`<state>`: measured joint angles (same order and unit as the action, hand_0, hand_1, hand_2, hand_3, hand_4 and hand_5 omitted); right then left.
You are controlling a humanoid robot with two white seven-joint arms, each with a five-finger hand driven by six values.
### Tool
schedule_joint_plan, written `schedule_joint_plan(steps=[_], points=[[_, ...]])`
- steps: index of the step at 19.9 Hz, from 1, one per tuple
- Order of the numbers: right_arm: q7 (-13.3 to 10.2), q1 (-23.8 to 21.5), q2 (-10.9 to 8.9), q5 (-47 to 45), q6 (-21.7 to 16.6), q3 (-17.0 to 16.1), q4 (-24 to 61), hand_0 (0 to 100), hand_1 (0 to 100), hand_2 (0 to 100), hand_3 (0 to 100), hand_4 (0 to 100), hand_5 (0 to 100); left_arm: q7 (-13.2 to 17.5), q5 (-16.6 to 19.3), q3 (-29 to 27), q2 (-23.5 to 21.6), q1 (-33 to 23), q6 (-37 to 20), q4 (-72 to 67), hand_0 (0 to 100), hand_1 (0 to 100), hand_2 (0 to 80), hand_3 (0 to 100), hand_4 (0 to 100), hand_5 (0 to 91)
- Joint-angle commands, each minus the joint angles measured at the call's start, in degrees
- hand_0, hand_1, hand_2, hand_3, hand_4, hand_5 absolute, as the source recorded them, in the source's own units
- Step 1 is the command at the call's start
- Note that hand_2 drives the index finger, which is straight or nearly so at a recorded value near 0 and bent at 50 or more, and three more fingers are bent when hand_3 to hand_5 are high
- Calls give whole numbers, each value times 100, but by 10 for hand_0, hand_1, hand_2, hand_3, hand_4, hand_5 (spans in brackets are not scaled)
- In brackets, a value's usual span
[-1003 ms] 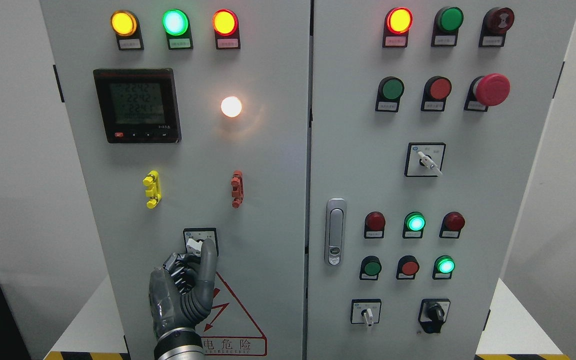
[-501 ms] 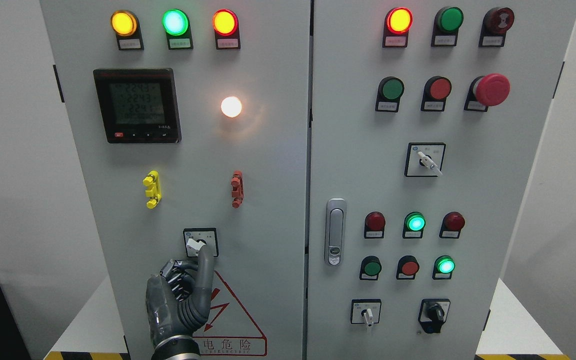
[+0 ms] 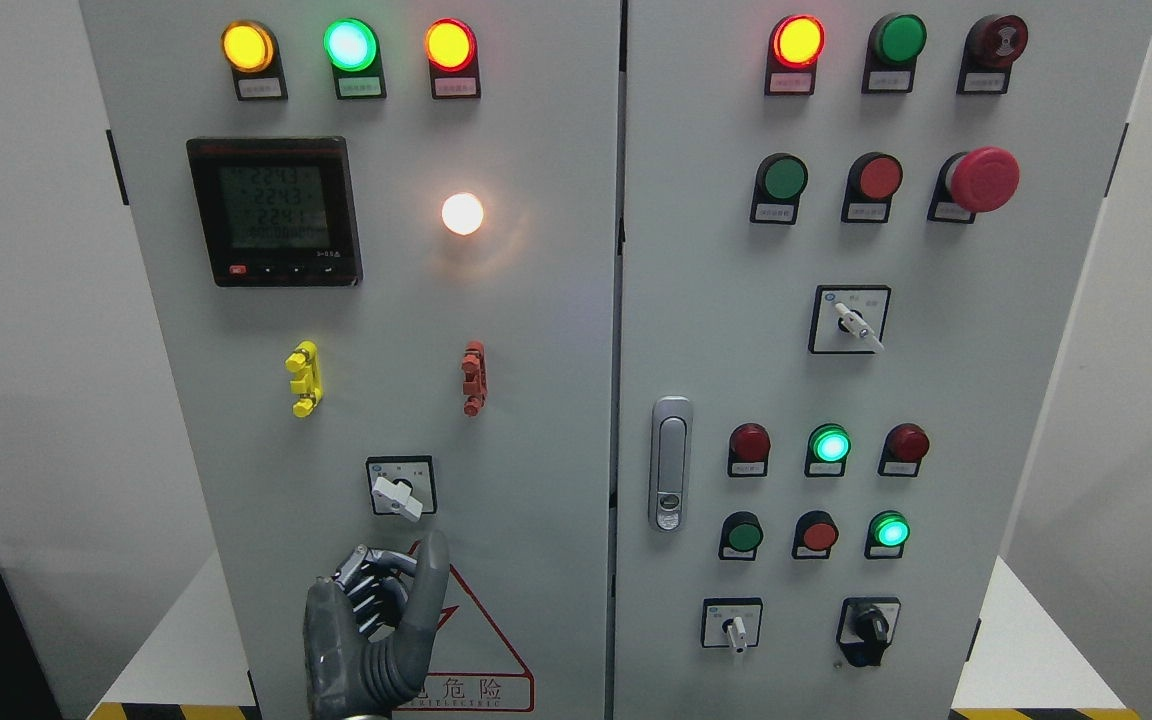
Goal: Turn on light switch 1
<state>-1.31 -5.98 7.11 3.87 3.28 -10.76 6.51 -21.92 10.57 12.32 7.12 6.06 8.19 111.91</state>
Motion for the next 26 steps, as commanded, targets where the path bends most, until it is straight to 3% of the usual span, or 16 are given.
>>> schedule_joint_plan(steps=[1,3,5,7,10,11,12,14,17,21,24,26], points=[[-1,0,1,0,-3,-5,-1,0,0,0,0,0,0,539,-12,-597,-245,-1333,-1107,-19,0,364,661,1000,1000,885],[-1,0,1,0,-3,4,-1,0,0,0,0,0,0,583,-116,-931,-359,-1738,-1485,-238,0,355,632,1000,1000,877],[-1,0,1,0,-3,-5,-1,0,0,0,0,0,0,741,-554,-1318,-483,-2080,-2055,-659,0,350,600,1000,1000,868],[-1,0,-7,0,-3,-5,-1,0,0,0,0,0,0,1083,-950,-1626,-649,-2432,-2671,-1291,0,348,561,1000,1000,847],[8,0,1,0,-3,-5,-1,0,0,0,0,0,0,1383,-1066,-1724,-826,-2750,-3331,-2835,0,340,427,874,939,662],[-1,0,-7,0,-3,-5,-1,0,0,0,0,0,0,1436,-1136,-1724,-835,-2768,-3542,-3520,0,322,365,796,858,529],[-1,0,1,0,-3,-5,-1,0,0,0,0,0,0,1567,-1258,-1715,-843,-2768,-3700,-4170,0,313,338,753,806,473],[8,0,1,0,-3,4,-1,0,0,0,0,0,0,1962,-1409,-1689,-835,-2768,-3842,-5331,0,317,291,572,603,252],[-1,0,1,0,-3,-5,-1,0,0,0,0,0,0,2192,-1383,-1628,-808,-2750,-3851,-6949,71,296,167,373,448,157],[8,0,-7,0,6,-5,-1,0,0,0,0,0,0,2262,-1348,-1557,-703,-2523,-3598,-8997,131,251,64,271,354,96],[-1,0,1,0,-3,4,-1,0,0,0,0,0,0,2831,-1357,-1566,-668,-2381,-2738,-9809,187,208,19,196,312,5],[8,0,1,0,-3,4,-1,0,0,0,0,0,0,3053,-1330,-1566,-659,-2381,-2079,-9951,212,205,0,108,230,0]])
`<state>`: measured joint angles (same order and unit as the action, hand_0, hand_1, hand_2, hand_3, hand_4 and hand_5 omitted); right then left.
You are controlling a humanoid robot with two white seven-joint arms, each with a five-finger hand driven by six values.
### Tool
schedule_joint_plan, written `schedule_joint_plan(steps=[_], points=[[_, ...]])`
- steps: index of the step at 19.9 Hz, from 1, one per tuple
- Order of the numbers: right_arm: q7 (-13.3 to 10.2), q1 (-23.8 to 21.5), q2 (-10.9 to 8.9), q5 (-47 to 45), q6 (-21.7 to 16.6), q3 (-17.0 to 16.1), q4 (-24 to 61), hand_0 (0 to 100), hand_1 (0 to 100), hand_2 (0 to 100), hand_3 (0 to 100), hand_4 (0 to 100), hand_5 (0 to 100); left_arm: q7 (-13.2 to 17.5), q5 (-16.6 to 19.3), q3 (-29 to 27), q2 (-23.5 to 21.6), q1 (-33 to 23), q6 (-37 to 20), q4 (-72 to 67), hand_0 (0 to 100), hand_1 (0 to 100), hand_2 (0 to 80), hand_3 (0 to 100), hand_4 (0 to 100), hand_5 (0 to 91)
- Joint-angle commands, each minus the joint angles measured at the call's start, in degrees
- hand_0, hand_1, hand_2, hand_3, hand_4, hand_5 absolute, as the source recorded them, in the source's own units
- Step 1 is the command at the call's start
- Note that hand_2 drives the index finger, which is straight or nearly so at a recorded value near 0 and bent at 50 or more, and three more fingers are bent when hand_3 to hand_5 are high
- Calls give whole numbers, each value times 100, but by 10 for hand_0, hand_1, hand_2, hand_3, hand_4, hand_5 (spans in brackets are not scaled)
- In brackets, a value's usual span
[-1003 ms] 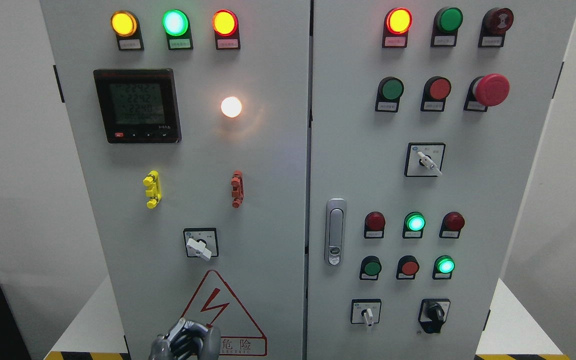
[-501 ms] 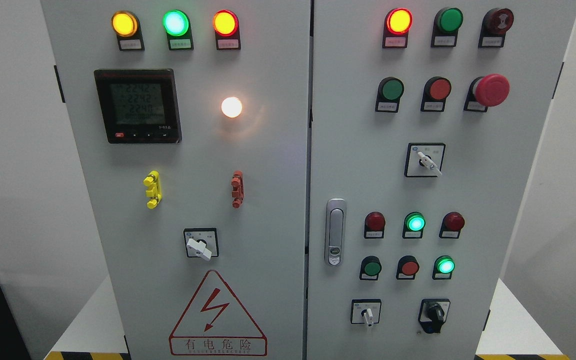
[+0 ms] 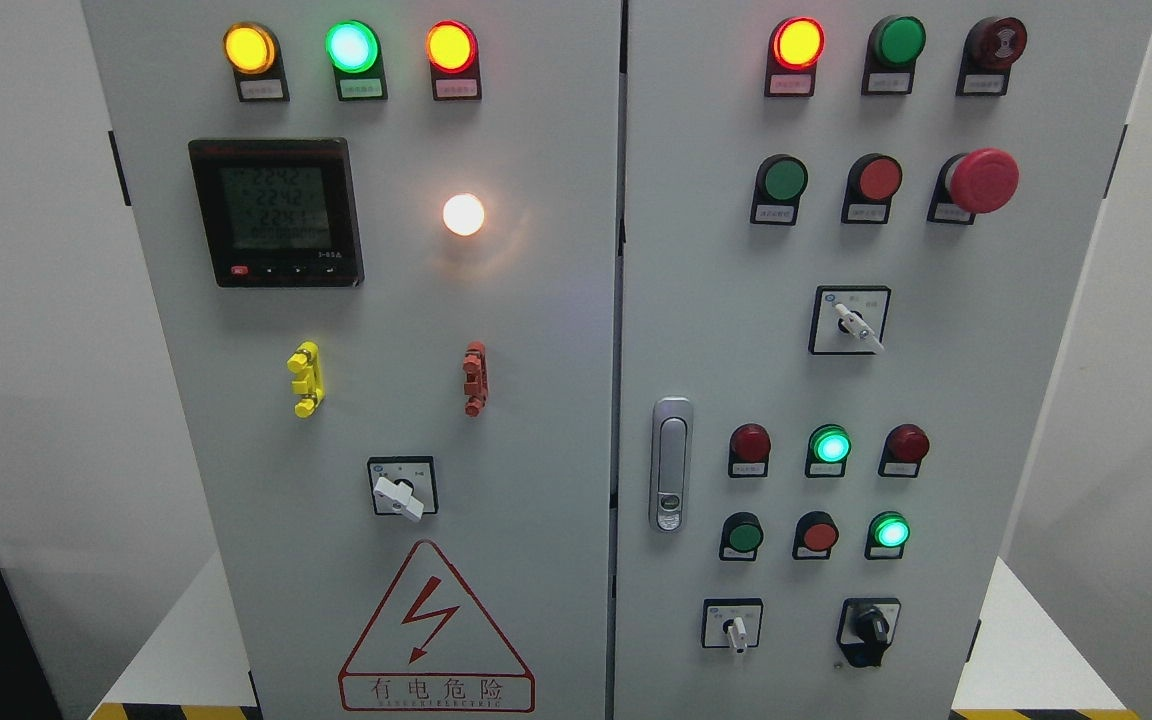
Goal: Turn on light switch 1
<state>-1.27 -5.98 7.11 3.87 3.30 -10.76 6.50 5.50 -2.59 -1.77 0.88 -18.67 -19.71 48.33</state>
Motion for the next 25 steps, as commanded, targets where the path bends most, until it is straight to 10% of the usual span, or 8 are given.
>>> schedule_joint_plan(steps=[1,6,25], points=[[-4,0,1,0,-5,-5,1,0,0,0,0,0,0,311,-13,-157,-36,92,992,-3637,222,198,0,82,198,0],[4,0,1,0,-5,4,1,0,0,0,0,0,0,303,170,44,-18,197,1575,-3770,256,88,0,0,0,0],[-5,0,-8,0,-5,4,1,0,0,0,0,0,0,65,241,212,44,707,1804,-3699,232,0,0,0,0,0]])
